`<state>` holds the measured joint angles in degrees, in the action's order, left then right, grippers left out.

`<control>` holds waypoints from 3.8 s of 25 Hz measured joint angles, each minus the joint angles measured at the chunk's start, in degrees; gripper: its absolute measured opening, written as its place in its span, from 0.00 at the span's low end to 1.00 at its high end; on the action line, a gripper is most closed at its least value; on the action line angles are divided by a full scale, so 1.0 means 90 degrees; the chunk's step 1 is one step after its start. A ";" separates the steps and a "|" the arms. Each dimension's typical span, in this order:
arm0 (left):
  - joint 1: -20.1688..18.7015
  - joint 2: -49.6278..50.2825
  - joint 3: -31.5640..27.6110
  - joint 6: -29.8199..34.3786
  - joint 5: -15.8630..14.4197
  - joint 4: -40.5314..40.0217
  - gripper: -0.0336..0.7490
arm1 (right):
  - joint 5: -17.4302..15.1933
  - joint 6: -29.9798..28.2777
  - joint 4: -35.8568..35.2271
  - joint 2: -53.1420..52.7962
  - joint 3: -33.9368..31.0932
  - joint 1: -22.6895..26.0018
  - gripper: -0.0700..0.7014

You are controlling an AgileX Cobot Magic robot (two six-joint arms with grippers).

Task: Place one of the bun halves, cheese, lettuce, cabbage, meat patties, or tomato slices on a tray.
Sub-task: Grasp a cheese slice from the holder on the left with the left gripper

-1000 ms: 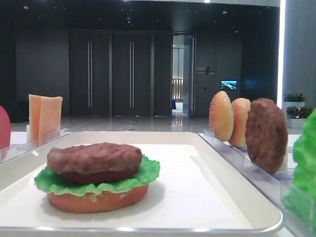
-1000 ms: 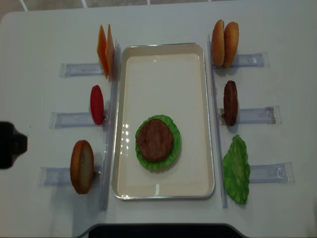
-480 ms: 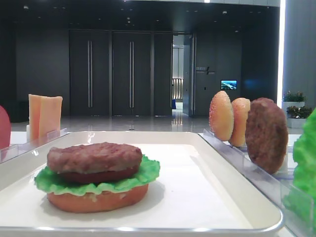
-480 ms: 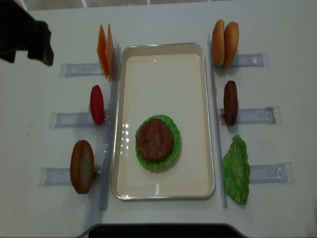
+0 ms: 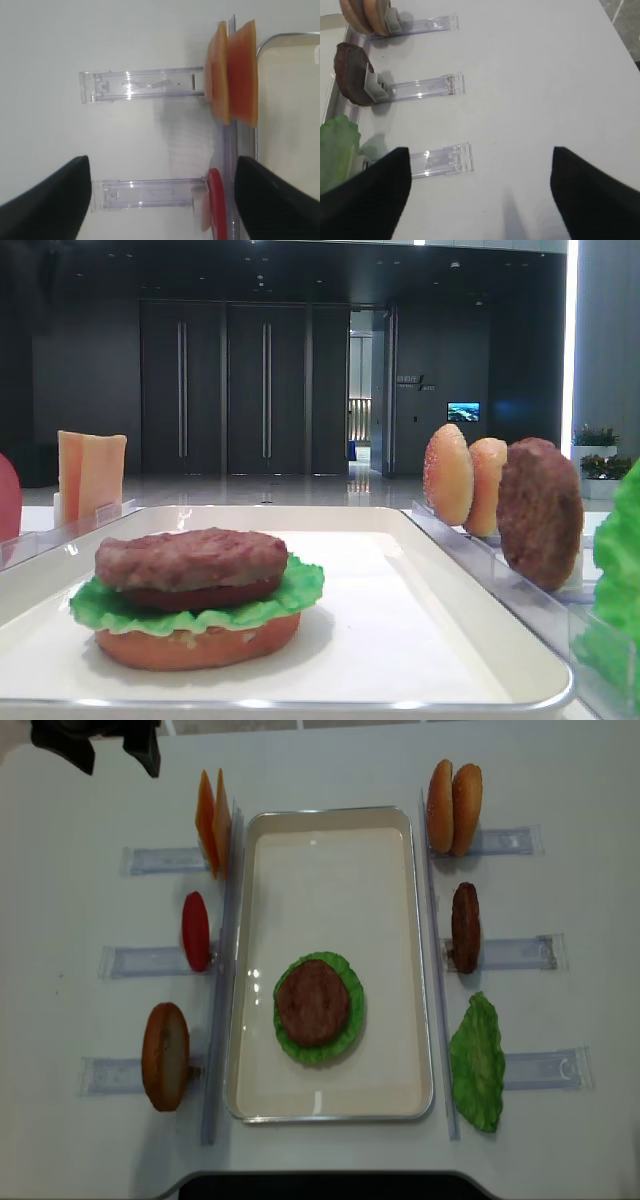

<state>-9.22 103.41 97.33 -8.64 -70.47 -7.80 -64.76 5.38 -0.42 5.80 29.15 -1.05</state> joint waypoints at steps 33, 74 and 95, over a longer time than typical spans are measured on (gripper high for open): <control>-0.0564 0.1793 0.1759 -0.0558 -0.0017 0.0783 0.93 | 0.0000 0.0000 0.0000 0.0000 0.0000 0.0000 0.80; -0.1064 0.2549 0.1771 -0.1097 -0.0017 0.0076 0.93 | 0.0000 0.0000 0.0000 0.0000 0.0000 0.0000 0.79; -0.1064 0.2704 0.1771 -0.1091 -0.0017 -0.0222 0.10 | 0.0000 0.0000 0.0000 0.0000 0.0000 0.0000 0.79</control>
<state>-18.80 127.74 113.26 -18.46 -70.63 -9.80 -64.76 5.38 -0.42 5.80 29.15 -1.05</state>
